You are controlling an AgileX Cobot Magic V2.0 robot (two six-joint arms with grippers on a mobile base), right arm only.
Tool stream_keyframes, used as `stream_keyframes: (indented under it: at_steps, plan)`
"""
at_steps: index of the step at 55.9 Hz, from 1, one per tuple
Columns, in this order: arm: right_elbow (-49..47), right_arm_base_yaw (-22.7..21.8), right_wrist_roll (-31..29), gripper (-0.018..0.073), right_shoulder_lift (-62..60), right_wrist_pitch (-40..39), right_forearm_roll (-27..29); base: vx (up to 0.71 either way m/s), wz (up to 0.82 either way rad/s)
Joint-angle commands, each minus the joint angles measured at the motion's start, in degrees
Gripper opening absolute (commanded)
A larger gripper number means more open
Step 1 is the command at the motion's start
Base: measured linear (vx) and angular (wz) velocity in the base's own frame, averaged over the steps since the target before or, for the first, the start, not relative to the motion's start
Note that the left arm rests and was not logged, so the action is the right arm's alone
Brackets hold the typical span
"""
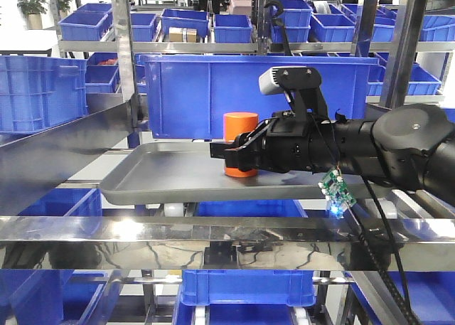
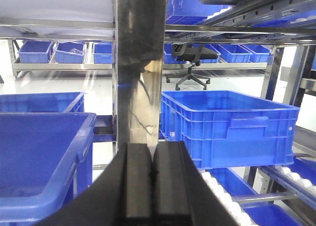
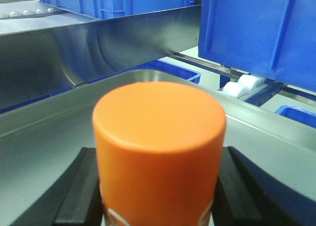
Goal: Grab orange capacitor from left shelf to right conveyor
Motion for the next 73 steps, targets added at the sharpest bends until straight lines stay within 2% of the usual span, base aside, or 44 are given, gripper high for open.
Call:
stream_keyframes:
  at_steps: [1, 10, 17, 27, 35, 42, 50, 60, 63, 73]
  plan:
    - [-2.10, 0.03, -0.94, 0.0150, -4.32, -2.54, 2.10, 0.00, 0.00]
    - [-2.10, 0.03, -4.10, -0.0017, -8.39, -2.64, 1.87, 0.00, 0.00]
    - [-2.04, 0.03, -8.70, -0.0015, -13.11, -2.33, 2.00, 0.00, 0.00]
    - [-0.26, 0.09, -6.14, -0.0013, -19.66, 3.20, 4.39, 0.00, 0.00]
    - [7.46, 0.10, -8.00, -0.0011, -26.54, 4.21, 4.79, 0.00, 0.00]
    - [18.84, 0.10, -11.33, -0.0011, -33.67, 2.62, 5.50, 0.00, 0.00]
    - [30.99, 0.10, -17.61, -0.0011, -41.11, 0.33, 11.85, 0.00, 0.00]
    - [39.66, 0.10, -29.34, -0.0011, -44.53, 1.34, 29.43, 0.00, 0.00]
    - [40.54, 0.10, -32.32, -0.0011, -44.53, 2.52, 32.37, 0.00, 0.00]
    - [40.84, 0.10, -36.40, -0.0011, -44.35, 3.55, 33.49, 0.00, 0.00]
